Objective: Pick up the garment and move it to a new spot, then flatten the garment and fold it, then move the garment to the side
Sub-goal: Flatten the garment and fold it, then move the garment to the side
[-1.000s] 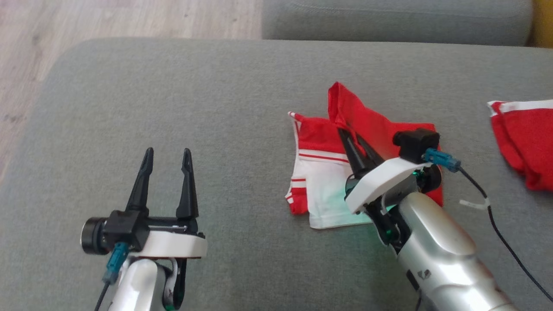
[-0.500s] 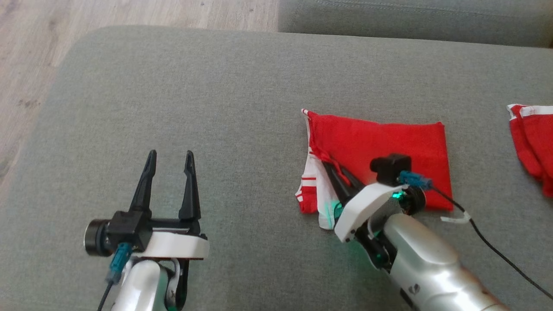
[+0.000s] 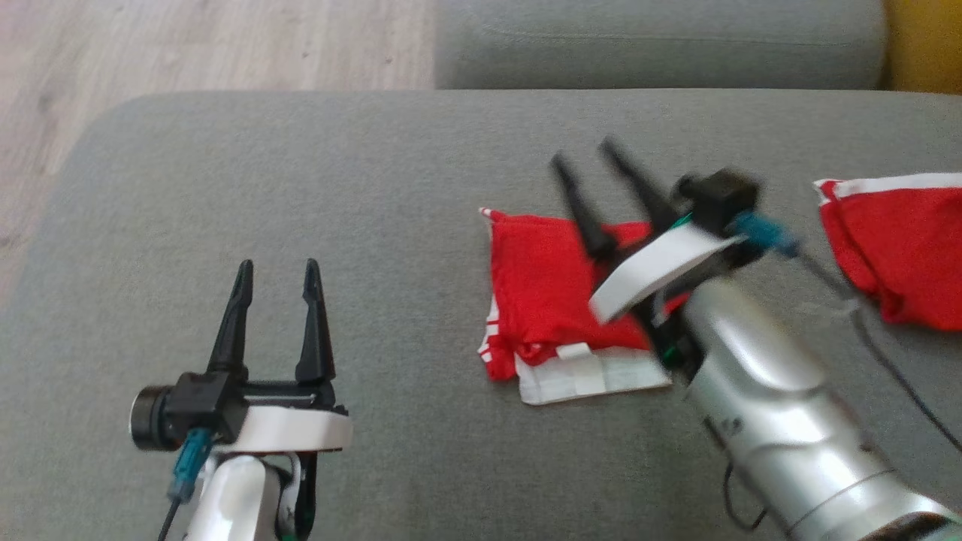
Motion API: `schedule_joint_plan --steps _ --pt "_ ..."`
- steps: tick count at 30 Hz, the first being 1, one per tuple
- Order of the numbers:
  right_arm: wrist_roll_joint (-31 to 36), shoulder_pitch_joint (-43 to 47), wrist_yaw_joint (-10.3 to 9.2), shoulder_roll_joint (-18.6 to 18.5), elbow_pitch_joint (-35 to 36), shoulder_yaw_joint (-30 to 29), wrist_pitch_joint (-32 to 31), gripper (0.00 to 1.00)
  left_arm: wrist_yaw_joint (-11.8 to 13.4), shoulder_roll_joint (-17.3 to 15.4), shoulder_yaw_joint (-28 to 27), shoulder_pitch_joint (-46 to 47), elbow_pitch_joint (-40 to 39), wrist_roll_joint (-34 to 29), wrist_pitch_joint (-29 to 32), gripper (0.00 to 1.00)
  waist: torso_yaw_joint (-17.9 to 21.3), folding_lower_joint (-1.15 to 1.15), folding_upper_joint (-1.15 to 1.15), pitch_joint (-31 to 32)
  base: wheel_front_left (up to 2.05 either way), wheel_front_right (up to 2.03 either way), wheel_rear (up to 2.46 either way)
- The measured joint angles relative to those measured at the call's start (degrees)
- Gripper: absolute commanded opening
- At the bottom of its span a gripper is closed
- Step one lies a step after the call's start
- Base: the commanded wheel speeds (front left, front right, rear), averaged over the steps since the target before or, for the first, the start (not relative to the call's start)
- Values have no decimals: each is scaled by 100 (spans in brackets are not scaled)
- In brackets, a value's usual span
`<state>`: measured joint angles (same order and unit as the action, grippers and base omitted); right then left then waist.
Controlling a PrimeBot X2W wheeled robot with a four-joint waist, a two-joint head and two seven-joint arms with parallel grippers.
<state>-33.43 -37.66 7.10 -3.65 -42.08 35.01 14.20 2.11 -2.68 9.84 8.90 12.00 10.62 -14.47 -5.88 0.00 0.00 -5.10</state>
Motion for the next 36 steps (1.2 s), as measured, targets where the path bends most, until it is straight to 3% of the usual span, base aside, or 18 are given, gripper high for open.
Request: schedule_joint_plan --steps 6,13,19,23,36 --pt "1775 591 0 -13 1200 -2030 33 100 47 0 -73 -180 -114 71 -5 100 282 0 0 167 0 0 0" --pt "2335 2299 0 9 2070 -3023 44 100 112 -2 -82 -337 -138 152 -5 100 519 1 0 303 0 0 0" --pt "2840 3043 0 40 2614 -3248 44 100 194 -2 -98 -538 -119 136 -5 100 652 1 0 326 0 0 0" --pt "2638 3339 0 86 2714 -3315 44 100 253 -3 -225 -677 -138 120 -5 100 723 1 0 314 0 0 0" --pt "2648 3319 0 87 2689 -3301 44 100 242 -3 -138 -671 -136 125 -5 100 685 0 0 151 0 0 0"
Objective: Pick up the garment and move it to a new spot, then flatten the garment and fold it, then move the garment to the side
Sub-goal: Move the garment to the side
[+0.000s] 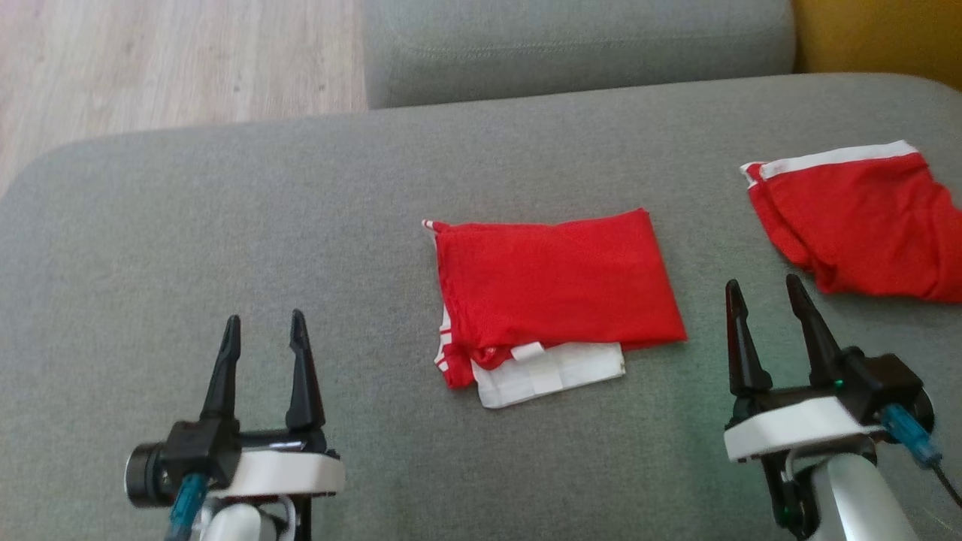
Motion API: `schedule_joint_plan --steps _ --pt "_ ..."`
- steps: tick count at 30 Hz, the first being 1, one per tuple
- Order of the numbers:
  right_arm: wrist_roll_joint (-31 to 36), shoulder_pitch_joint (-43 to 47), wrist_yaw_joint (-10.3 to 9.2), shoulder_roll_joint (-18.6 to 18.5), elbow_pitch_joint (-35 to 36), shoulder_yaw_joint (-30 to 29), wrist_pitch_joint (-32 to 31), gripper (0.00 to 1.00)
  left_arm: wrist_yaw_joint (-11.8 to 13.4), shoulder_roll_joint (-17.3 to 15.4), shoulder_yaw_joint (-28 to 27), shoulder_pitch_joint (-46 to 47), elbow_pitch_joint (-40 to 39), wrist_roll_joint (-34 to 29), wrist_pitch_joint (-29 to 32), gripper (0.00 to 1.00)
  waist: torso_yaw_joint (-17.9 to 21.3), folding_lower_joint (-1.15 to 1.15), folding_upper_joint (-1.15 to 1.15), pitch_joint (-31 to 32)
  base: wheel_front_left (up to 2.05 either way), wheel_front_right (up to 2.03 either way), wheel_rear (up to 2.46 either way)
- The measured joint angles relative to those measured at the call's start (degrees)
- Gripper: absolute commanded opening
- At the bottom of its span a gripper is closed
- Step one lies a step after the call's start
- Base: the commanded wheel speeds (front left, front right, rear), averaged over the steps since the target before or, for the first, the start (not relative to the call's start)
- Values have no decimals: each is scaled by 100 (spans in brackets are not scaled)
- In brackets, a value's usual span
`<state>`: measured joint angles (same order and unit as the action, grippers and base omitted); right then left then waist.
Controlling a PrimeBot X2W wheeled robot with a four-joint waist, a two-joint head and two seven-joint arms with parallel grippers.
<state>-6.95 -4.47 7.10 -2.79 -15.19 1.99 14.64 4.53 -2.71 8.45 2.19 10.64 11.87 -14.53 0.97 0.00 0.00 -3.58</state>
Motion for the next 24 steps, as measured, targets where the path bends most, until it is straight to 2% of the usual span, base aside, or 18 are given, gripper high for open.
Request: schedule_joint_plan --steps 7,18,24 --pt "11 -585 0 0 -545 27 -132 100 -4 0 86 257 -58 -34 0 100 -128 -1 0 -342 0 0 0" --pt "-166 -1522 0 -7 -2083 131 -931 100 -82 2 305 621 35 -93 0 100 -504 -1 0 -885 0 0 0" --pt "-170 -1939 0 -49 -2787 201 -995 100 -82 3 364 692 69 -93 0 100 -675 0 0 -979 0 0 0"
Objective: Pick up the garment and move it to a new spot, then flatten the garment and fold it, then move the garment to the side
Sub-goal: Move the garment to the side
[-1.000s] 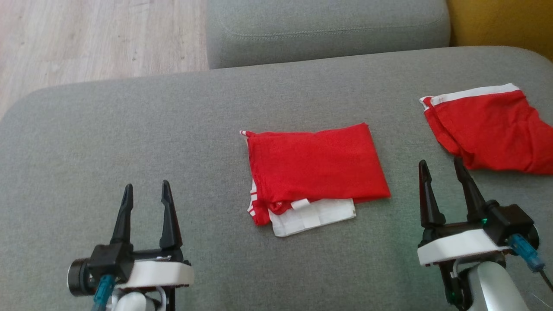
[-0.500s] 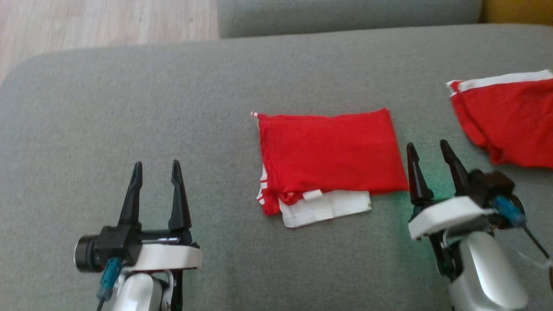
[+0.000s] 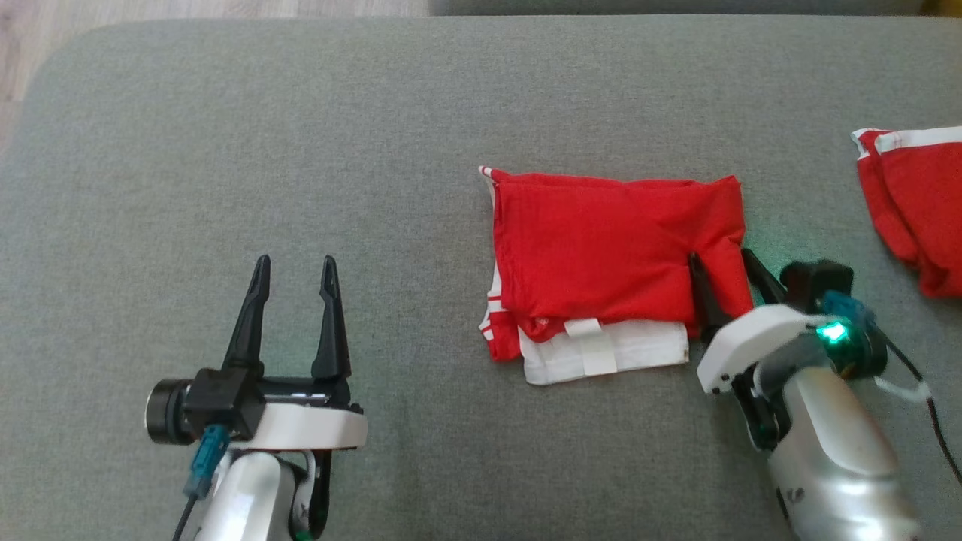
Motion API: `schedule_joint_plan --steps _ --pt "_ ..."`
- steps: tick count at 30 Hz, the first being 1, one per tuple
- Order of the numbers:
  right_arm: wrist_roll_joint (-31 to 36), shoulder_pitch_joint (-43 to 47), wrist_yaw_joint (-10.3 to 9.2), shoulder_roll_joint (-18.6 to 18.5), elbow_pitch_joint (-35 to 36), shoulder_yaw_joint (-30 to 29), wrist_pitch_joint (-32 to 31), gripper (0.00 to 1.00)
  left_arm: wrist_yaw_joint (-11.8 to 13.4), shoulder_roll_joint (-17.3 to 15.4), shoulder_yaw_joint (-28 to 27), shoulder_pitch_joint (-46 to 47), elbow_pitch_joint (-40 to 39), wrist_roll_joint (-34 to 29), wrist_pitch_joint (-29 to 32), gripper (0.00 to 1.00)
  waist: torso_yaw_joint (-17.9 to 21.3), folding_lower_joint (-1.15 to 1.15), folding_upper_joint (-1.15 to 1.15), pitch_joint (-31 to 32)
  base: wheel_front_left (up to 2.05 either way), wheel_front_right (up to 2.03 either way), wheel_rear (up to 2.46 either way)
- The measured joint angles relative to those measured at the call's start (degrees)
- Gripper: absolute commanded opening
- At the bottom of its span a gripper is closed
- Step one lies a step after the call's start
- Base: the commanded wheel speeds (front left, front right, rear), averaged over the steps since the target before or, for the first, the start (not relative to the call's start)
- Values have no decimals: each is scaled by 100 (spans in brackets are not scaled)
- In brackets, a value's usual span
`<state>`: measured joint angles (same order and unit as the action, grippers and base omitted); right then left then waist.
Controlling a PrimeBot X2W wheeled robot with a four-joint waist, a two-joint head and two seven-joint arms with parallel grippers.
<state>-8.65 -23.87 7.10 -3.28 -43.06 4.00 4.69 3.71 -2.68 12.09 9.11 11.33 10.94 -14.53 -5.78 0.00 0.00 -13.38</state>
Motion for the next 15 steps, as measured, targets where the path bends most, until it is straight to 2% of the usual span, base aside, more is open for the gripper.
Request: schedule_joint_plan --steps 2,3,4,8,15 --pt "-41 -169 0 -47 -185 151 -64 100 -1 -1 -9 3 21 -1 0 100 -18 0 0 3 0 0 0" --pt "-41 -169 0 -47 -185 151 -64 69 -1 -1 -9 3 21 -1 0 100 -18 0 0 3 0 0 0" --pt "-18 -229 0 -57 -256 181 -60 0 -1 -1 -13 8 26 -12 0 100 -19 0 0 13 0 0 0" --pt "168 -292 0 -15 -441 316 118 0 -16 0 -69 38 51 -51 0 100 24 0 0 121 0 0 0" --pt "972 -285 0 -8 -394 160 522 0 -18 -1 -107 -25 57 -90 0 100 302 0 0 412 0 0 0"
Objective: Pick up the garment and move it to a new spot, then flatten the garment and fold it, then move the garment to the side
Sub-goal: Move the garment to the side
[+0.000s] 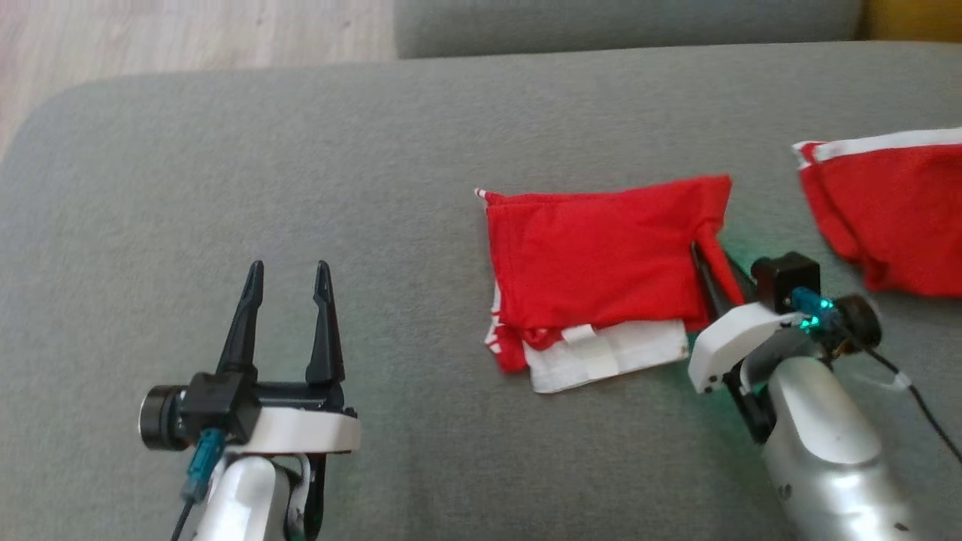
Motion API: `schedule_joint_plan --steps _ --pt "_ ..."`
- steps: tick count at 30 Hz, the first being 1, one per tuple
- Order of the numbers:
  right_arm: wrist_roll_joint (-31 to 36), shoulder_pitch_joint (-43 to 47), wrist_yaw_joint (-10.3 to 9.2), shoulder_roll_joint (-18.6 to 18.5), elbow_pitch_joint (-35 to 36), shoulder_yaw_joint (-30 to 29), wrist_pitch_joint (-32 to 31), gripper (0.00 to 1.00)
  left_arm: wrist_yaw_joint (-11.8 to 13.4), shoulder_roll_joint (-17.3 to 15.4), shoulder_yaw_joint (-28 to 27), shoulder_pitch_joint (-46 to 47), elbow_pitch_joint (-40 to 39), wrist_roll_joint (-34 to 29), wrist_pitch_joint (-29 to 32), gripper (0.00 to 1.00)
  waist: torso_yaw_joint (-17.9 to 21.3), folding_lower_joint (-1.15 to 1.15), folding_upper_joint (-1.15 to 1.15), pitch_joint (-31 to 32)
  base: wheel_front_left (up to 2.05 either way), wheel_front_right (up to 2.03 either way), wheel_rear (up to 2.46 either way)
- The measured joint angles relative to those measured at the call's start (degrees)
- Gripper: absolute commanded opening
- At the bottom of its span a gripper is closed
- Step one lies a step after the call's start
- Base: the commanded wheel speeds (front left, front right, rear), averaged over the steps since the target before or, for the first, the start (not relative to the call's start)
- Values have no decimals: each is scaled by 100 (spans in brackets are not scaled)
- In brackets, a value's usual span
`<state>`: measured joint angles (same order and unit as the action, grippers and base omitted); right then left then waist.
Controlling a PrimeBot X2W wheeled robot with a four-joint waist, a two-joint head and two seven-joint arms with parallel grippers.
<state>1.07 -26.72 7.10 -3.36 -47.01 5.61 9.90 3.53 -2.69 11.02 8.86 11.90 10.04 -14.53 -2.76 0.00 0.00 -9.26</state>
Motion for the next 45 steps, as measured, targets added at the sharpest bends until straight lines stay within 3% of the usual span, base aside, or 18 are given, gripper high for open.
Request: schedule_joint_plan --steps 4,7,12,20,30,36,37,38,45 --pt "315 -1 0 -180 387 21 32 0 1 0 18 -91 -20 4 0 100 219 0 0 121 0 0 0" --pt "417 -20 0 -536 727 165 -134 0 2 0 31 -113 -67 3 0 100 371 0 0 122 0 0 0" --pt "453 -493 0 -1473 1248 497 -625 0 -15 0 -5 -29 -119 -85 -1 100 531 0 0 -167 0 0 0" --pt "240 -968 0 -2666 1335 174 -994 0 -156 1 -24 289 -102 -154 -1 100 569 -1 0 -647 0 0 0" --pt "555 -1247 1 -3014 742 -414 -1150 0 -219 3 -96 492 -90 -213 -1 100 474 -1 0 -1039 0 0 0" --pt "757 -1269 1 -2969 477 -720 -1150 0 -236 5 -96 497 -83 -213 -1 100 450 -1 0 -1066 0 0 0" --pt "811 -1270 1 -2932 481 -791 -1144 85 -235 5 -99 497 -78 -214 -1 100 457 0 0 -1054 0 0 0" --pt "836 -1271 1 -2883 481 -861 -1144 100 -235 5 -104 497 -66 -214 -1 100 465 0 0 -1034 0 0 0" --pt "1061 -1270 1 -2546 767 -938 -1107 100 -236 5 -186 489 -4 -255 -1 100 554 0 0 -756 0 0 0"
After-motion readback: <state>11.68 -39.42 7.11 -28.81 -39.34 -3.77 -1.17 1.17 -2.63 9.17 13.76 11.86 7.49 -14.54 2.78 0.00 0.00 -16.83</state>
